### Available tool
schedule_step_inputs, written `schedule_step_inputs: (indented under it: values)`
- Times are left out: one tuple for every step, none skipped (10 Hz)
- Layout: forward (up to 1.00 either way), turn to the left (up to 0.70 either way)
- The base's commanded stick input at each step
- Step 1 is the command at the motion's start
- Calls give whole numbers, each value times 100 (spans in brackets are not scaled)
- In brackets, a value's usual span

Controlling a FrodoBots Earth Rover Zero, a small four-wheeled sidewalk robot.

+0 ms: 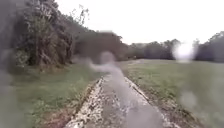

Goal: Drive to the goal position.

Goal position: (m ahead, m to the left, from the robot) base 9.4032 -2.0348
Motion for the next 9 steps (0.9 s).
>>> schedule_step_inputs:
  values:
    - [85,0]
    - [85,0]
    - [85,0]
    - [85,0]
    - [85,0]
    - [85,0]
    - [85,0]
    - [85,0]
    - [85,0]
